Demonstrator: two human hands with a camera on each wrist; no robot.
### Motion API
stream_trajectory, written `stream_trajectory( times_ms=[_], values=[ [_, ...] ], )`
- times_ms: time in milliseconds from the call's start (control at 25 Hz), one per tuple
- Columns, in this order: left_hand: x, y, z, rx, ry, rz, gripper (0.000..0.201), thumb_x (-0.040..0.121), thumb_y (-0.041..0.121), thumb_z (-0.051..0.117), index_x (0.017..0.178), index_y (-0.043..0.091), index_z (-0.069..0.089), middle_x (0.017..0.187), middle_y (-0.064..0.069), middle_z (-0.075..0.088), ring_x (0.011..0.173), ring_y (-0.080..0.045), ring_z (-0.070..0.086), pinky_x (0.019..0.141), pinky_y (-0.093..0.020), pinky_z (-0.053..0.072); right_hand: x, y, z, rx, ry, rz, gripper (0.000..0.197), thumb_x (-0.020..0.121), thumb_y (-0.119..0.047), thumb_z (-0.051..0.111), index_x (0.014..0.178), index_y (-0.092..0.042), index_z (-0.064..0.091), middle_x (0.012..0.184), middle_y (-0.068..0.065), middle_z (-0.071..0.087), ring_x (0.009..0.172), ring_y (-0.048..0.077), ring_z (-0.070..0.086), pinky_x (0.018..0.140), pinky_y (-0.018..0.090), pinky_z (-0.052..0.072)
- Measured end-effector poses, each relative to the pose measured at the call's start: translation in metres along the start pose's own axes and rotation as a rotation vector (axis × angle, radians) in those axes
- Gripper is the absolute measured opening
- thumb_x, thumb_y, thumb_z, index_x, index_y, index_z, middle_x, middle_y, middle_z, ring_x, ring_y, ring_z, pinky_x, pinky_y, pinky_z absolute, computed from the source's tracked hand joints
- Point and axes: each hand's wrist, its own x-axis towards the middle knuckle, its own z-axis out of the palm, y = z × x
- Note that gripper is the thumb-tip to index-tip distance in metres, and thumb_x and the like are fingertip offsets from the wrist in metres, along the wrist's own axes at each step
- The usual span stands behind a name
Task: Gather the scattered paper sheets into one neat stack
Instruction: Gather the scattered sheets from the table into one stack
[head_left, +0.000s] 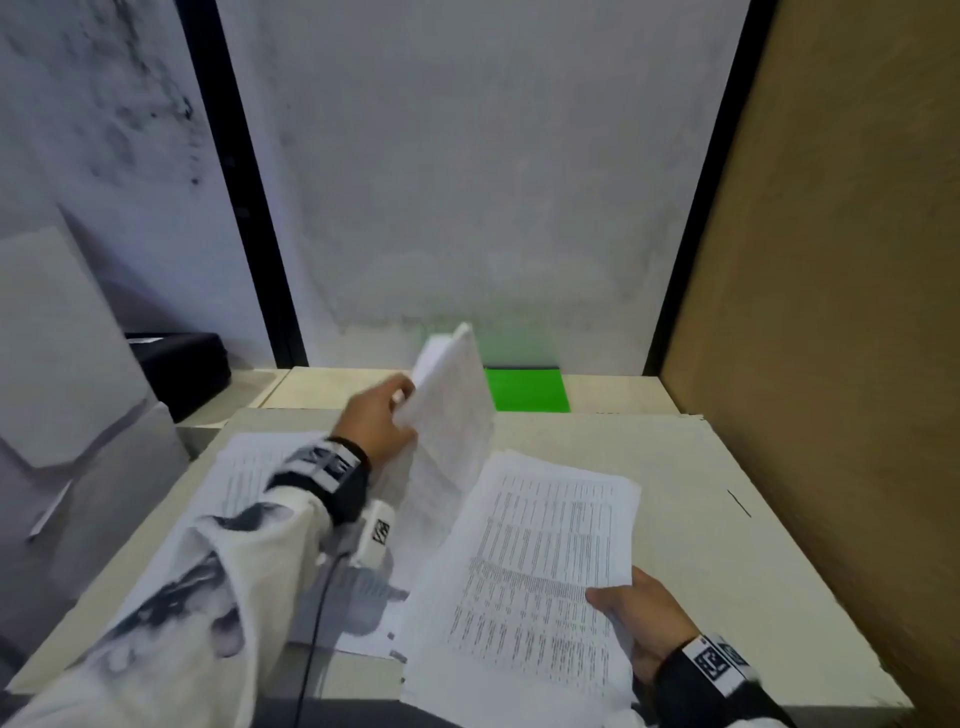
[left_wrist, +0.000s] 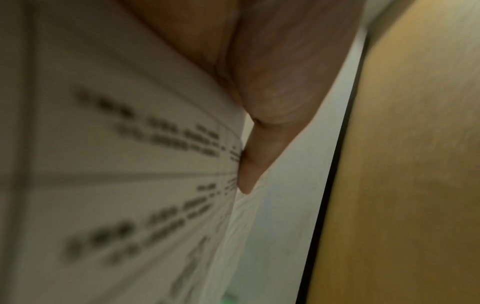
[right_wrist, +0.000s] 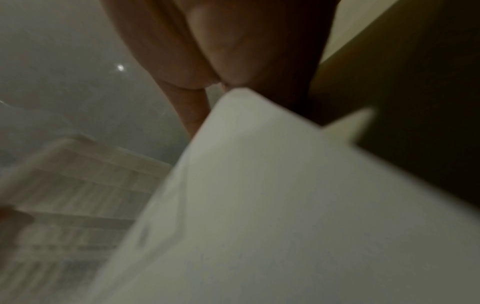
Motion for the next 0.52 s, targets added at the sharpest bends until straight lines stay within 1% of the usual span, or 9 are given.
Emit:
stream_trajectory(
  times_ms=[80,120,200,280,320,360,440,480,520],
  values=[
    [0.0,0.027,-0.053,-0.086,0.087,0.131,0.037,0.074,0.011,0.08,0.099,0.026,0.057,0.097,-0.004,0.067,0.08,-0.024,0.062,0.071,-0.031,0.047,-0.004,-0.002,0.001,-0.01,-0.004,0.017,0.046,0.086,0.021,0.05,0.12,-0.004,0.068,0.106,0.014,0.08,0.105,0.036,0.071,0.075,0.043,0.06],
    [-0.003,0.039,-0.076,-0.201,0.107,0.173,0.039,0.075,0.012,0.081,0.099,0.028,0.056,0.099,0.0,0.068,0.078,-0.02,0.064,0.07,-0.031,0.051,-0.004,-0.003,0.001,-0.007,-0.003,0.023,0.048,0.087,0.021,0.05,0.124,-0.004,0.067,0.11,0.015,0.079,0.105,0.036,0.071,0.073,0.042,0.061],
    [-0.011,0.053,-0.095,-0.575,0.062,0.167,0.037,0.083,0.004,0.077,0.1,0.028,0.056,0.102,0.002,0.073,0.08,-0.015,0.073,0.069,-0.03,0.062,-0.003,-0.003,0.0,0.003,0.024,0.051,0.047,0.09,0.016,0.05,0.131,-0.003,0.062,0.118,0.018,0.075,0.106,0.037,0.07,0.074,0.045,0.061],
    [-0.016,0.052,-0.079,-0.815,0.033,0.068,0.036,0.089,-0.005,0.069,0.105,0.024,0.055,0.11,-0.006,0.074,0.091,-0.022,0.075,0.078,-0.04,0.064,-0.005,-0.005,0.001,0.051,0.055,0.08,0.038,0.097,0.0,0.052,0.134,-0.003,0.06,0.121,0.023,0.073,0.107,0.042,0.07,0.088,0.055,0.058],
    [-0.018,0.046,-0.057,-0.852,0.02,-0.004,0.037,0.089,-0.008,0.066,0.11,0.02,0.054,0.117,-0.013,0.072,0.095,-0.029,0.073,0.083,-0.047,0.062,-0.008,-0.006,0.001,0.114,0.064,0.087,0.035,0.1,-0.014,0.052,0.132,-0.005,0.062,0.121,0.024,0.073,0.109,0.044,0.069,0.096,0.06,0.053],
    [-0.023,0.038,-0.032,-0.881,-0.02,-0.09,0.038,0.09,-0.01,0.064,0.116,0.014,0.051,0.12,-0.02,0.069,0.093,-0.033,0.07,0.085,-0.049,0.059,-0.012,-0.008,0.002,0.193,0.059,0.094,0.038,0.101,-0.029,0.051,0.129,-0.007,0.065,0.122,0.025,0.073,0.112,0.044,0.068,0.102,0.061,0.049],
    [-0.043,0.016,0.026,-0.905,-0.202,-0.312,0.043,0.092,-0.008,0.062,0.129,0.006,0.045,0.113,-0.022,0.071,0.079,-0.028,0.07,0.076,-0.042,0.059,-0.018,-0.013,0.002,0.306,0.013,0.127,0.052,0.098,-0.051,0.05,0.129,-0.013,0.068,0.128,0.023,0.07,0.122,0.044,0.063,0.11,0.058,0.043],
    [-0.055,0.006,0.049,-0.854,-0.31,-0.414,0.048,0.093,-0.003,0.063,0.135,0.007,0.042,0.103,-0.018,0.074,0.073,-0.024,0.07,0.068,-0.035,0.057,-0.02,-0.014,0.002,0.305,0.004,0.148,0.057,0.094,-0.055,0.055,0.132,-0.014,0.067,0.133,0.022,0.068,0.126,0.045,0.061,0.113,0.059,0.039],
    [-0.066,-0.002,0.069,-0.748,-0.41,-0.483,0.054,0.094,0.004,0.066,0.14,0.011,0.038,0.104,-0.015,0.075,0.075,-0.025,0.072,0.063,-0.031,0.055,-0.021,-0.014,0.003,0.267,0.015,0.165,0.061,0.088,-0.055,0.064,0.135,-0.016,0.064,0.136,0.022,0.065,0.126,0.046,0.06,0.113,0.061,0.038]
  ],
)
